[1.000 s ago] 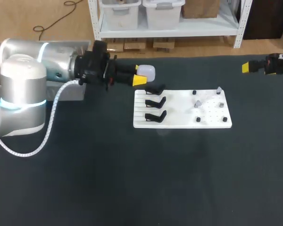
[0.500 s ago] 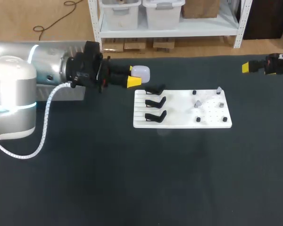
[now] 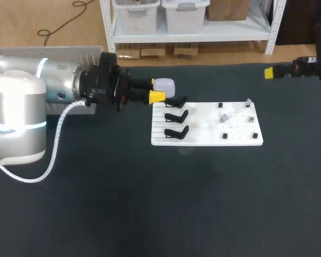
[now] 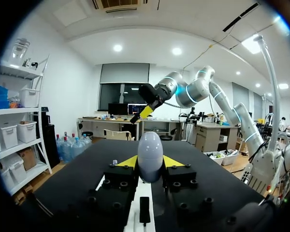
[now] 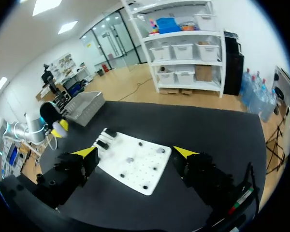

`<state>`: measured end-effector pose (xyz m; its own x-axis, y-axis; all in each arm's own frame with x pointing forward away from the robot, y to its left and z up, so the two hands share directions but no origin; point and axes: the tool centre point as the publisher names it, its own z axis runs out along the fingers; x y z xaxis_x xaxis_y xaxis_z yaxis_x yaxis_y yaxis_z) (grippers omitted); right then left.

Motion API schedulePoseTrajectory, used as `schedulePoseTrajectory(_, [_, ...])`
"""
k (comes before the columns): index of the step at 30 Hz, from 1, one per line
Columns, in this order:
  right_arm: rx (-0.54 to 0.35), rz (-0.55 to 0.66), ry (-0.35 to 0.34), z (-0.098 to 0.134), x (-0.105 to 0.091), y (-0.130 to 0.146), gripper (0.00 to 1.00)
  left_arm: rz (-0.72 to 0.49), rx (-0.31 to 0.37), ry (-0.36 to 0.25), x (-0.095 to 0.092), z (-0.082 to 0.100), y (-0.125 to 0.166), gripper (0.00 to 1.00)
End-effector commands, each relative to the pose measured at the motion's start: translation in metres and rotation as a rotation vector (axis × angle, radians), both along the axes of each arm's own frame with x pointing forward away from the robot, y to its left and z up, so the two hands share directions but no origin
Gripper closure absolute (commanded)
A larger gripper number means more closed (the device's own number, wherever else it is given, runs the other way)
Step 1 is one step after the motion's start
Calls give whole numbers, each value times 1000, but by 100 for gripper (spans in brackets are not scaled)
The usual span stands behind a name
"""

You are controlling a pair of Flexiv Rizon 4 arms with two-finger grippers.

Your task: Pick up each earbud case from the left stands, insert the matching earbuds, close the lid, and place the case in the box.

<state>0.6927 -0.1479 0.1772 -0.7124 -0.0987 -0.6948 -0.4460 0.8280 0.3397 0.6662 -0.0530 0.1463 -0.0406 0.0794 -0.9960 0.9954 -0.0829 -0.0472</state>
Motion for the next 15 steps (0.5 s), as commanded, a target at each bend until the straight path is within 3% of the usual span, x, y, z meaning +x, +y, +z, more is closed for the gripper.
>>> schedulePoseTrajectory(1, [-14,41,-5,14,-18,13,0,8,1,6,-5,-5,-9,100])
schedulePoseTrajectory(15, [-23,175,50,9,-65,83,0,-9,23,11,3,-14,-16,100])
